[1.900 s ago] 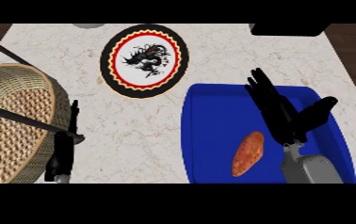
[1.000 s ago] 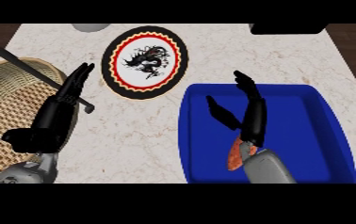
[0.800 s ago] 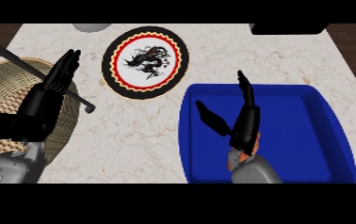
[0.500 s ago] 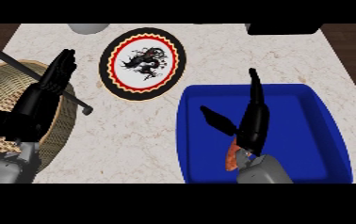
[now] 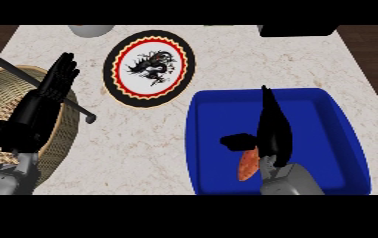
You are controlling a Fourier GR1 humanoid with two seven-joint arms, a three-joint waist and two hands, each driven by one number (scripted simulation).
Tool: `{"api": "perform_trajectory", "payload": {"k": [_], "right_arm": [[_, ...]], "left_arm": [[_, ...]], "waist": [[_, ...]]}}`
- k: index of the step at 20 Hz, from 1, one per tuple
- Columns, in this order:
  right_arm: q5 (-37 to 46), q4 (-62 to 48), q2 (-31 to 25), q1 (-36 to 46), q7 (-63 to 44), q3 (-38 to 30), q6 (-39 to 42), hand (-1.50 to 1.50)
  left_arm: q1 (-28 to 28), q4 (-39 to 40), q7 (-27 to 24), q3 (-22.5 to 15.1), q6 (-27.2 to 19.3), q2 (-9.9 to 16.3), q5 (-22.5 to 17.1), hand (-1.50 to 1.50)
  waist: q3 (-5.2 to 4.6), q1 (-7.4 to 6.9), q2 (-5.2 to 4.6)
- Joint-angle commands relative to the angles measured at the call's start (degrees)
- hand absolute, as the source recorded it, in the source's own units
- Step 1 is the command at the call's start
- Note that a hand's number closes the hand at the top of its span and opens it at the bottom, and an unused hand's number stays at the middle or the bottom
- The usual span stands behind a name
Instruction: Pick the sweet potato from the tray and place it in the plate
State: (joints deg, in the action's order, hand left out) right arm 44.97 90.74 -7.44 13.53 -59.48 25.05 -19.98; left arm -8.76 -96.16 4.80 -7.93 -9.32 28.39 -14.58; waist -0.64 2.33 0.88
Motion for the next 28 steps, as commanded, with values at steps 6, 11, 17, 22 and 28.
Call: {"api": "perform_trajectory", "payload": {"k": [6, 11, 17, 22, 28], "right_arm": [[-7.37, 10.22, 1.12, 3.89, -24.30, -0.91, 25.68, -1.50], [-6.23, 8.86, 1.19, 4.13, -25.69, -4.05, 28.82, -1.50], [-4.62, 5.40, 1.86, 0.46, -25.73, -5.16, 31.03, -1.50], [-4.99, 9.53, 1.30, -4.08, -25.74, -8.01, 33.96, -1.50], [-4.06, 8.15, 4.16, -5.71, -24.86, -8.62, 34.78, -1.50]], "left_arm": [[-2.67, 1.44, 0.16, 0.54, -1.33, -0.38, 1.79, 0.00], [-3.02, 1.43, -0.59, 1.54, 0.01, -0.17, 1.08, 0.00], [-4.72, 2.34, 0.28, 1.77, 0.13, -0.89, 0.60, 0.00], [-4.24, 0.27, 2.13, 2.59, 0.30, 0.12, 0.38, 0.00], [-2.70, 1.11, -0.38, 2.91, 3.46, 0.24, -0.29, 0.00]], "waist": [[0.38, -0.27, -0.25], [0.43, -1.23, -0.57], [0.49, -1.22, -0.86], [0.55, -1.21, -0.58], [0.56, -2.13, -0.81]]}}
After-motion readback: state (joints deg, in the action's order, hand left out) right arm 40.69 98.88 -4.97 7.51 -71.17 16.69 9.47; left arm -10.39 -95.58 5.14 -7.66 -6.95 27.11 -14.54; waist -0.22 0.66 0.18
